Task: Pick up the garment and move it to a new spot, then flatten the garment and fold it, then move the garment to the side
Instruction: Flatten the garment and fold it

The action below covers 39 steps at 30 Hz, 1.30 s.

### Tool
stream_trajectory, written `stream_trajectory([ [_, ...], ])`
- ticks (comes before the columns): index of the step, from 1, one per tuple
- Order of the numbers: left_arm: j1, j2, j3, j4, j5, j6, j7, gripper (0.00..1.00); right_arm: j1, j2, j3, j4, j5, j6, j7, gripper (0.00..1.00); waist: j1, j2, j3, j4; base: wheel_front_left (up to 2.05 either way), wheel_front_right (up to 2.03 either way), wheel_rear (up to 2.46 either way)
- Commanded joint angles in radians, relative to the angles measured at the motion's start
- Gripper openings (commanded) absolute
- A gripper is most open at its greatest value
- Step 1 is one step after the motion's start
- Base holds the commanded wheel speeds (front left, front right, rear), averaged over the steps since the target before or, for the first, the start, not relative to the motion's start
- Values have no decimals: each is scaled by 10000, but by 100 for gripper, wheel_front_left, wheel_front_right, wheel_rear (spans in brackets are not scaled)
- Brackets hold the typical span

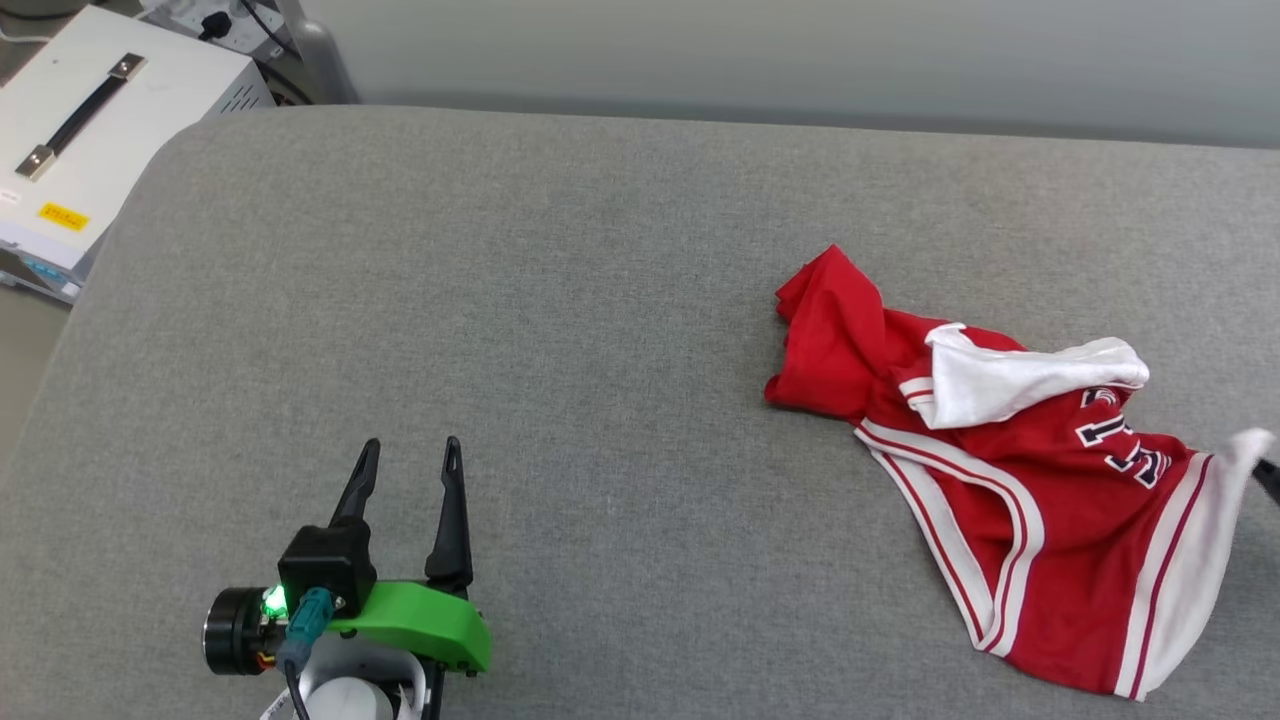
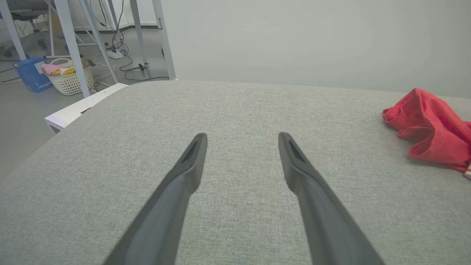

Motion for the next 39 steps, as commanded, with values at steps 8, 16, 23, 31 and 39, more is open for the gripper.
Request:
stream_trajectory([
  [8, 312, -35, 147, -177, 69, 53, -57, 100, 366, -774, -1717, -1798, -639, -6, -1183, 100, 0, -1, -490, -404, 0, 0, 0],
  [16, 271, -35, 189, -328, 80, 78, -57, 100, 516, 269, -3773, -4341, -2221, -6, -1576, 100, 0, -1, -322, -434, 0, 0, 0],
  [23, 105, -36, 186, -402, 98, 76, -57, 100, 422, 1328, -3840, -6707, -3282, -6, -131, 100, 0, -1, -82, -298, 0, 0, 0],
  [31, -25, -36, 88, -421, 9, 136, -57, 100, -200, 1294, -1818, -7529, -2981, -6, 3616, 100, 0, -1, 182, -165, 0, 0, 0],
  [39, -383, -36, -202, -448, -225, 239, -57, 100, -616, 1244, -812, -6902, -2396, -6, 6559, 100, 0, -1, 762, 182, 0, 0, 0],
])
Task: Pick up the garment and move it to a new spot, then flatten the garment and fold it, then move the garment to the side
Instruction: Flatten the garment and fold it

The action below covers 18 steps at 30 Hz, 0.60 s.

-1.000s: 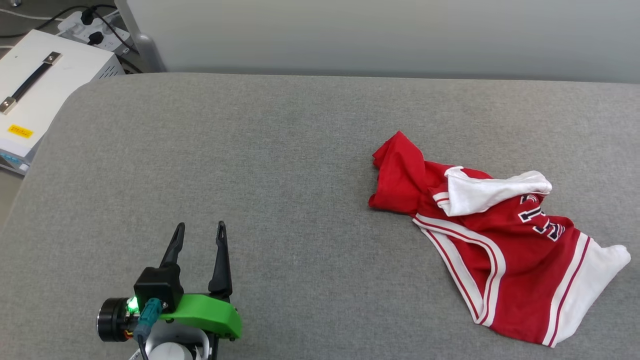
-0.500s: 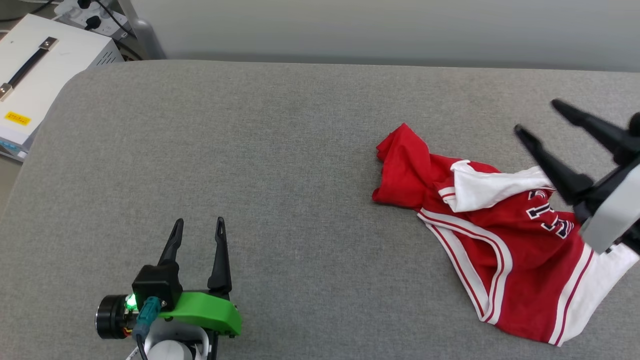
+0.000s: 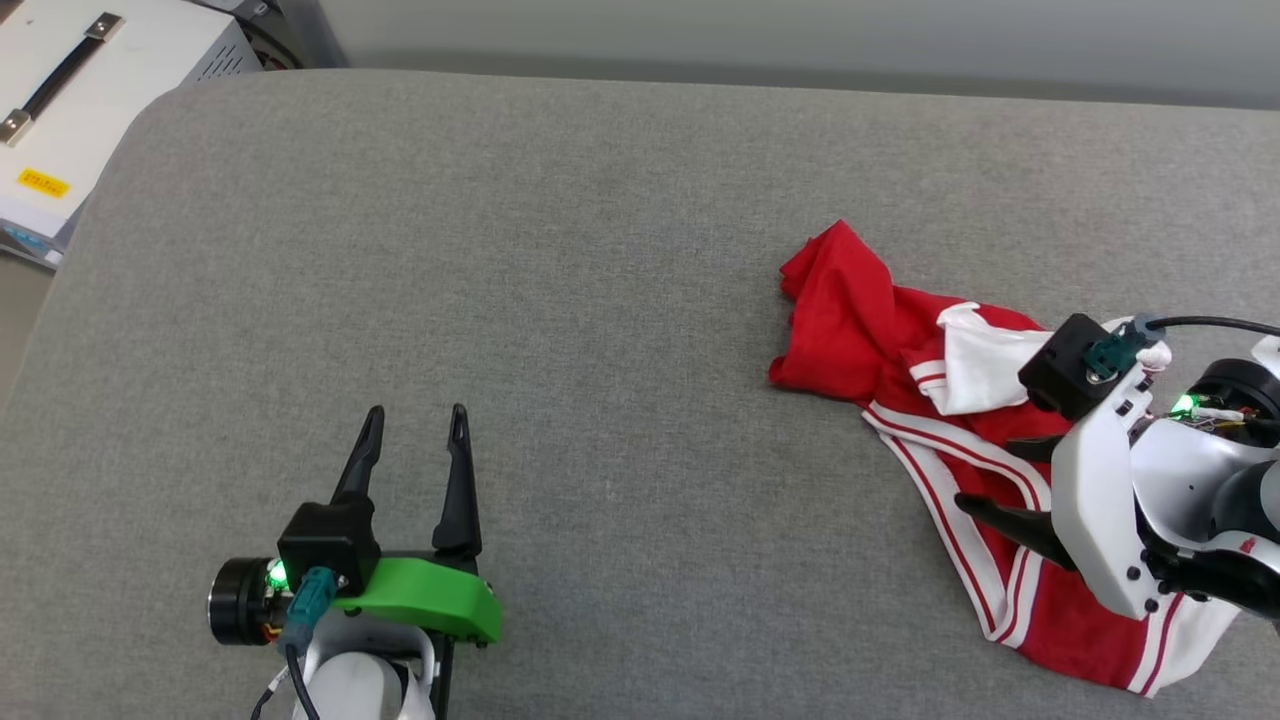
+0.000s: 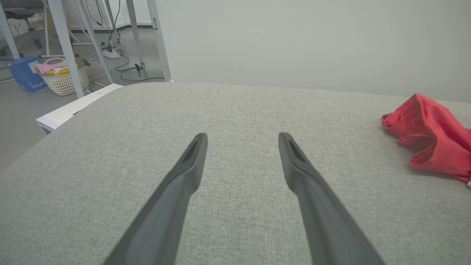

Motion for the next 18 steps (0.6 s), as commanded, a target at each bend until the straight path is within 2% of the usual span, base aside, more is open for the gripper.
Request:
stream_trajectory([
  [1, -232, -32, -67, -51, -145, 87, -57, 100, -288, 43, 50, 223, -32, -7, 171, 100, 0, -1, 324, 252, 0, 0, 0],
  [11, -869, -32, -635, -90, -571, 344, -57, 100, -1362, 834, 982, 2226, -605, -7, 385, 100, 0, -1, 1375, 926, 0, 0, 0],
  [18, -972, -32, -798, 74, -666, 435, -57, 100, -1362, 1140, 2232, 4040, -898, -7, -102, 100, 0, -1, 1300, 1075, 0, 0, 0],
])
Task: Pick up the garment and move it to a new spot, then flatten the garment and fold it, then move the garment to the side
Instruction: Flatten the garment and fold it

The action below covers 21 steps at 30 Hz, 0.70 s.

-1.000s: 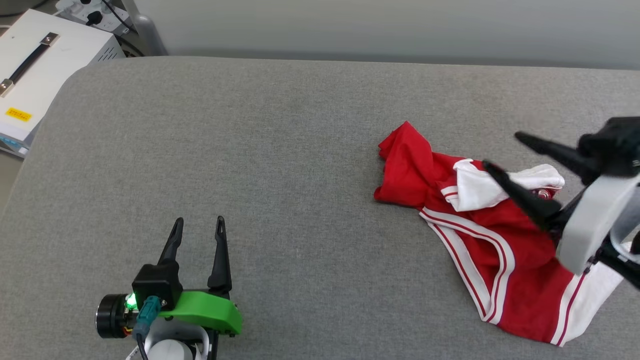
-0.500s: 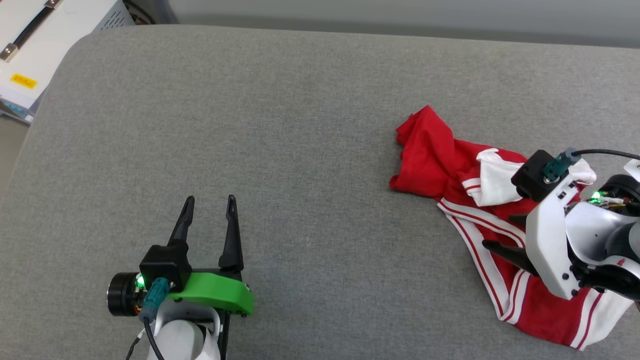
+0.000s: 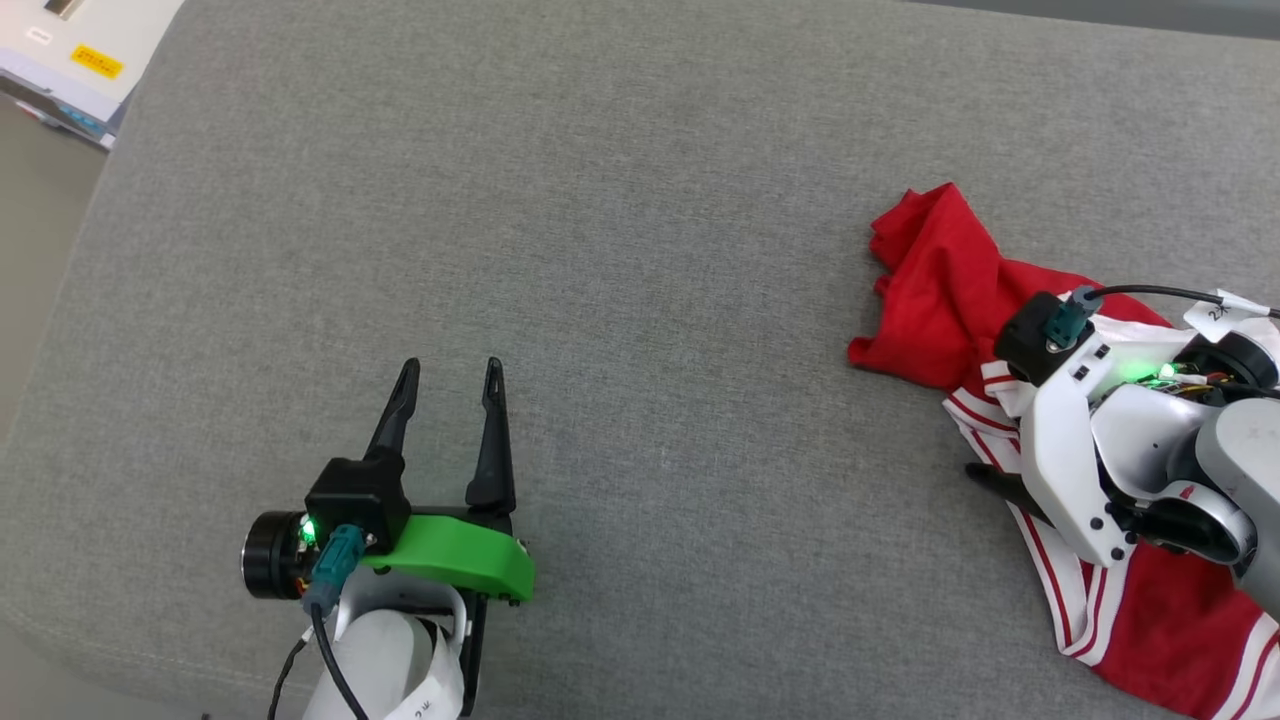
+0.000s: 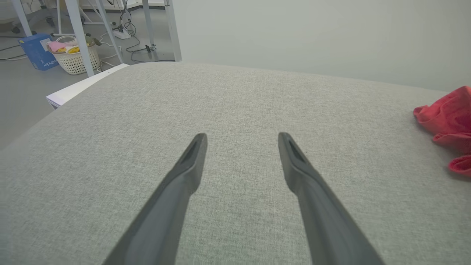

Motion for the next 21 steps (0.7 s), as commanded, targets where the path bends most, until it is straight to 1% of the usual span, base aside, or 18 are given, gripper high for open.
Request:
stream_trajectory([
  [1, -110, -26, 55, 35, -76, 67, -57, 100, 364, 253, 428, 487, 63, -23, -220, 45, 0, 0, -113, 11, 0, 0, 0],
  [2, -57, -26, 116, 64, -54, 69, -57, 100, 360, 320, 446, 512, 208, -23, -550, 0, 0, 0, -221, -38, 0, 0, 0],
  [5, 110, -26, 284, 105, 50, 49, -57, 100, 228, 353, 324, 476, 447, -23, -1521, 0, 0, 0, -527, -207, 0, 0, 0],
  [8, 292, -26, 439, 98, 172, -4, -57, 100, 107, 256, -41, 290, 703, -23, -2606, 0, 0, 0, -879, -396, 0, 0, 0],
  [11, 455, -26, 572, 87, 264, -73, -57, 100, 75, 41, -453, -105, 929, -23, -3401, 0, 0, 0, -1169, -538, 0, 0, 0],
  [17, 637, -26, 664, 34, 360, -171, -57, 100, 86, -146, -1262, -1162, 1273, -23, -4226, 0, 0, 0, -1497, -637, 0, 0, 0],
  [19, 642, -26, 681, 29, 378, -210, -57, 100, 24, -71, -1422, -1469, 1222, -23, -4315, 0, 0, 0, -1542, -617, 0, 0, 0],
  [21, 636, -26, 697, 36, 379, -237, -57, 100, -75, 139, -1506, -1699, 1114, -23, -4367, 0, 0, 0, -1588, -567, 0, 0, 0],
])
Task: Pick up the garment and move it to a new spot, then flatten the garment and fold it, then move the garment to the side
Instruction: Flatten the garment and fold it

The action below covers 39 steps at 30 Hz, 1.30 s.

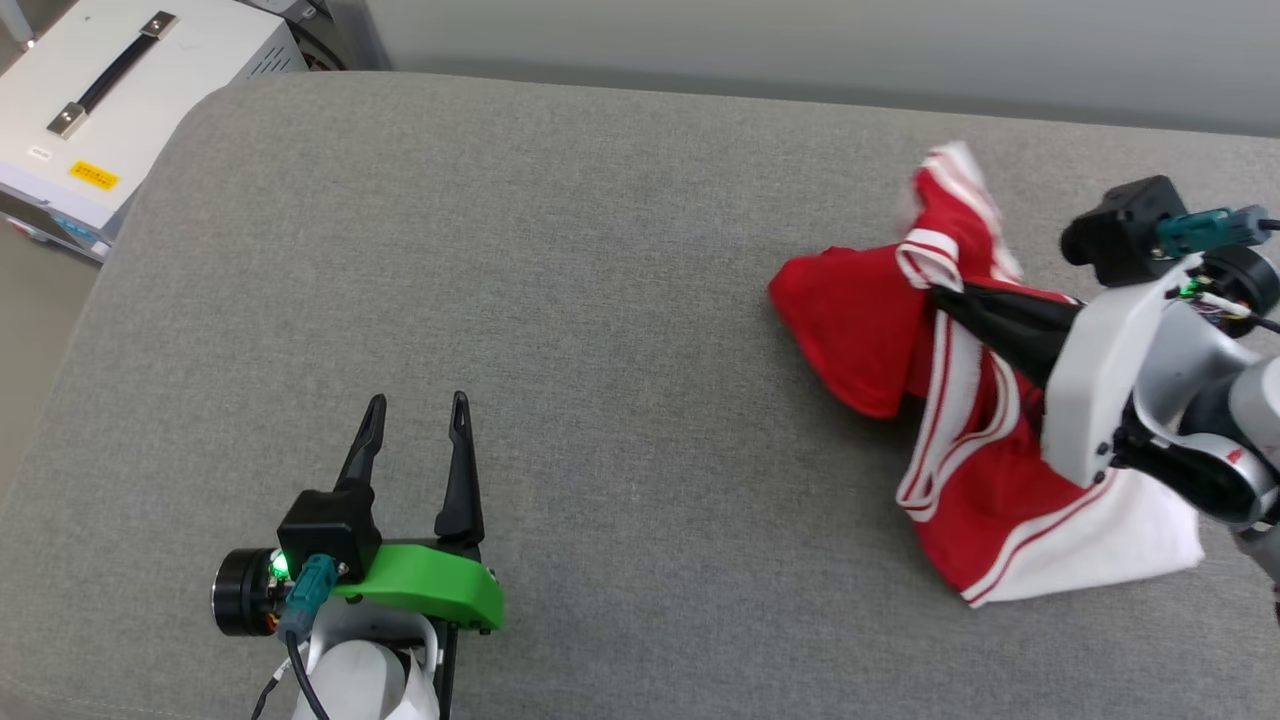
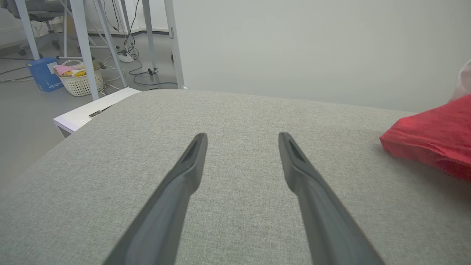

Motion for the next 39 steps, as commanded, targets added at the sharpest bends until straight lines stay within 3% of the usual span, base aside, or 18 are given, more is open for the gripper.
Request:
stream_trajectory([
  [1, 94, -26, 23, -22, 80, -32, -59, 100, -129, 265, 0, -156, -70, -4, -57, 0, 0, 0, -77, 47, 0, 0, 0],
  [9, 113, -26, -47, -32, -109, 27, -59, 100, -741, 1954, 899, -7, -724, -4, -208, 0, 0, 0, -40, 537, 0, 0, 0],
  [14, 162, -26, 1, -1, -230, 78, -59, 100, -901, 2820, 2697, 714, -998, -4, -247, 0, 0, 0, 65, 781, 0, 0, 0],
  [20, 188, -26, -41, 32, -324, 113, -59, 100, -618, 3078, 4871, 1772, -789, -4, 131, 0, 0, 0, 195, 927, 0, 0, 0],
  [25, 144, -26, -22, 91, -371, 110, -59, 100, 89, 3304, 5020, 2132, -1163, -4, 493, 0, 0, 0, 238, 900, 0, 0, 0],
  [27, 167, -26, 18, 151, -341, 92, -59, 100, 197, 3367, 5023, 2142, -1332, -4, 155, 0, 0, 0, 144, 779, 0, 0, 0],
  [28, 184, -26, 37, 177, -318, 81, -59, 100, 188, 3377, 5024, 2153, -1320, -4, -149, 15, 0, 0, 81, 725, 0, 0, 0],
  [29, 207, -26, 59, 202, -278, 60, -59, 100, 160, 3367, 5025, 2138, -1312, -4, -513, 91, 0, 0, 1, 667, 0, 0, 0],
  [30, 233, -26, 88, 218, -245, 48, -59, 100, 120, 3336, 5025, 2096, -1338, -4, -827, 100, 0, 0, -82, 608, 0, 0, 0],
  [36, 534, -26, 348, 135, 36, -2, -59, 100, 171, 2655, 4350, 1459, -1152, -4, -2565, 100, 0, 0, -623, 179, 0, 0, 0],
  [37, 678, -26, 449, 67, 173, -47, -59, 100, 350, 2061, 3355, 987, -1234, -4, -3048, 100, 0, 0, -790, 14, 0, 0, 0],
  [39, 751, -26, 520, 0, 261, -74, -59, 100, 491, 1707, 2522, 778, -1454, -4, -3248, 100, 0, 0, -854, -93, 0, 0, 0],
])
